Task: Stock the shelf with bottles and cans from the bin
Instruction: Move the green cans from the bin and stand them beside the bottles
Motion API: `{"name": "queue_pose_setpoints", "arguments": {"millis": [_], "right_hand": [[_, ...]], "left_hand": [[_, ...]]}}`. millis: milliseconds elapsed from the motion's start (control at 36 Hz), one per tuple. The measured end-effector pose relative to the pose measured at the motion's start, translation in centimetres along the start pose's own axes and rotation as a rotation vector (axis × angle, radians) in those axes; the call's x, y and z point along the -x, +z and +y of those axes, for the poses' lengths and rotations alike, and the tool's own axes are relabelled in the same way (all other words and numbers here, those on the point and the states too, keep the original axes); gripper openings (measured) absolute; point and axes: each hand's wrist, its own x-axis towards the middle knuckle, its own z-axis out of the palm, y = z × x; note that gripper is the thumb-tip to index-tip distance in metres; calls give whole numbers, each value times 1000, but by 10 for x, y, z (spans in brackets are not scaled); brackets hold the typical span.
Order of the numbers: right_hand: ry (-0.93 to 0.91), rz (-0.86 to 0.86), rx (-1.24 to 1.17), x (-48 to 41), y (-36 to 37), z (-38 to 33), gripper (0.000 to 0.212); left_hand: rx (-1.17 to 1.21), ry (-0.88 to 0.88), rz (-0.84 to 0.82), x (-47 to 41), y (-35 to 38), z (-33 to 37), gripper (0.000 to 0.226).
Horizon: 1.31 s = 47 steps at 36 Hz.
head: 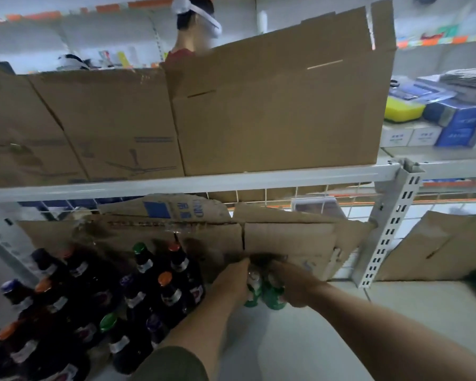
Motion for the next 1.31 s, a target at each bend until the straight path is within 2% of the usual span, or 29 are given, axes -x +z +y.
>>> {"name": "queue_pose_setpoints", "arguments": {"millis": [56, 111, 139, 194, 222, 306, 417, 444, 528, 611, 722, 972, 1167, 1306], "right_hand": [[-13, -84, 26, -9, 6, 6, 18], [77, -233, -21, -20, 6, 5, 33], [93, -258, 32, -25, 5, 6, 39], [106, -255, 46, -25, 5, 7, 33], [120, -240, 48, -25, 7, 6, 37], [138, -248, 76, -22, 10, 2, 70], [163, -170, 14, -19, 11, -2, 79], [186, -148, 0, -19, 11, -3, 78], [254, -109, -36, -21, 12, 0, 57], [297, -178, 65, -22, 13, 0, 46], [296, -189, 99, -24, 17, 3, 46], [261, -241, 146, -32, 18, 9, 42], [213, -237, 130, -30, 16, 16, 42], [207, -209, 115, -29, 19, 17, 44]], "left_hand": [[25, -22, 3, -2, 2, -3, 70], [31, -29, -9, -4, 0, -4, 70], [29, -24, -17, -5, -1, -5, 71], [14, -22, -25, -6, -2, -5, 74], [1, -26, -25, -6, -2, -5, 77], [-11, -56, -34, -4, -1, -3, 81], [-6, -97, -81, -4, -3, 0, 81], [-7, -112, -91, -5, -4, 2, 84], [-1, -157, -99, -6, -9, 9, 95], [-25, -130, -98, -4, -12, 11, 82], [-52, -108, -93, -2, -12, 10, 67], [-149, -105, -80, 0, -12, 10, 58], [-163, -111, -97, 1, -13, 13, 59], [-280, -91, -118, -1, -18, 12, 61]]}}
